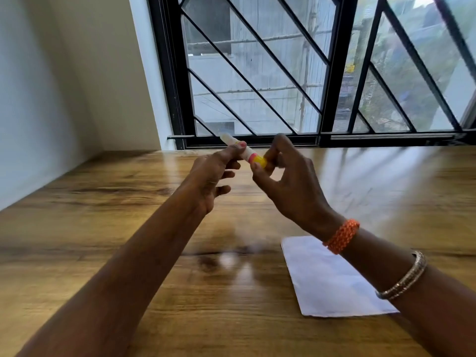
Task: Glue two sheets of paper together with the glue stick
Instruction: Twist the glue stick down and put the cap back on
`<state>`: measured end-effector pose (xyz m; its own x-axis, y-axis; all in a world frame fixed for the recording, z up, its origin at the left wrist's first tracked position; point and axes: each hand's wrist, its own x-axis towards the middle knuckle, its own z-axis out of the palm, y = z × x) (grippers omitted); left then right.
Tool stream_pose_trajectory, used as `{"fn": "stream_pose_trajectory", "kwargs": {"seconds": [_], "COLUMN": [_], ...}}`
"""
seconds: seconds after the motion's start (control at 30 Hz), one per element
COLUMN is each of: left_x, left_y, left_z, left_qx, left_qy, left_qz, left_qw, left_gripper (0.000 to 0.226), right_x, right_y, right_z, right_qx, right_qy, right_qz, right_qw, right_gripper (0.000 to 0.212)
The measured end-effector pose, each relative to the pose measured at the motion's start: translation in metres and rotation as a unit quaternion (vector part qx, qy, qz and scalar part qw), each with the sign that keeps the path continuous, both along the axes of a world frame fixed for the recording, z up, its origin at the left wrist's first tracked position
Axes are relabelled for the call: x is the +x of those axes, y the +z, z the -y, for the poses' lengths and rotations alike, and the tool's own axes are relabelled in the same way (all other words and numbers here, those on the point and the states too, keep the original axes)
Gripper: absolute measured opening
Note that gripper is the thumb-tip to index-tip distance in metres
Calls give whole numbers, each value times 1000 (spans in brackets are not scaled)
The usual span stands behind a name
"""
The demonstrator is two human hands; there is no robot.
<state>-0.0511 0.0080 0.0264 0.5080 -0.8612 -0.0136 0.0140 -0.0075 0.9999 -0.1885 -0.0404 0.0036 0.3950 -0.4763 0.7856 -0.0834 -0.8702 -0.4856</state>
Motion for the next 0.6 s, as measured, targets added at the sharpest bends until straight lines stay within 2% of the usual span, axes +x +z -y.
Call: {"fn": "stream_pose_trajectory", "kwargs": {"seconds": [0.03,0.07,0.1,0.13,0.17,0.2,0.23,0.3,0.37,0.43,0.5,0.6], "left_x": [-2,-3,-5,-7,-10,-12,-14,-17,-21,-24,-24,-20], "left_y": [0,0,1,1,0,0,-1,-2,-3,-4,-3,-2], "left_z": [-1,-1,-2,-3,-4,-5,-4,-4,-3,-3,-3,-3], "left_qx": [6,13,19,24,25,20,9,-16,-30,-31,-38,-46], "left_qy": [13,24,31,37,38,35,27,-4,-45,-76,-86,-70], "left_qz": [1,2,3,4,3,-4,-15,-49,-82,-111,-138,-146], "left_qw": [1000,1000,999,999,999,999,999,999,995,990,986,986], "left_gripper": [23,23,23,23,24,27,33,40,34,24,16,16], "right_x": [-2,-4,-7,-10,-12,-14,-14,-14,-13,-10,-5,-2], "right_y": [-1,-2,-1,0,1,2,1,0,1,4,5,3], "right_z": [3,7,13,18,22,24,25,23,21,18,14,11], "right_qx": [-125,-256,-366,-438,-471,-470,-439,-312,-163,-56,15,66], "right_qy": [-44,-104,-156,-190,-209,-217,-213,-163,-91,-24,16,26], "right_qz": [-48,-98,-138,-164,-173,-165,-147,-91,-31,13,40,49], "right_qw": [990,956,907,863,839,839,860,931,982,998,999,996], "right_gripper": [18,20,22,23,22,21,18,10,13,19,21,22]}}
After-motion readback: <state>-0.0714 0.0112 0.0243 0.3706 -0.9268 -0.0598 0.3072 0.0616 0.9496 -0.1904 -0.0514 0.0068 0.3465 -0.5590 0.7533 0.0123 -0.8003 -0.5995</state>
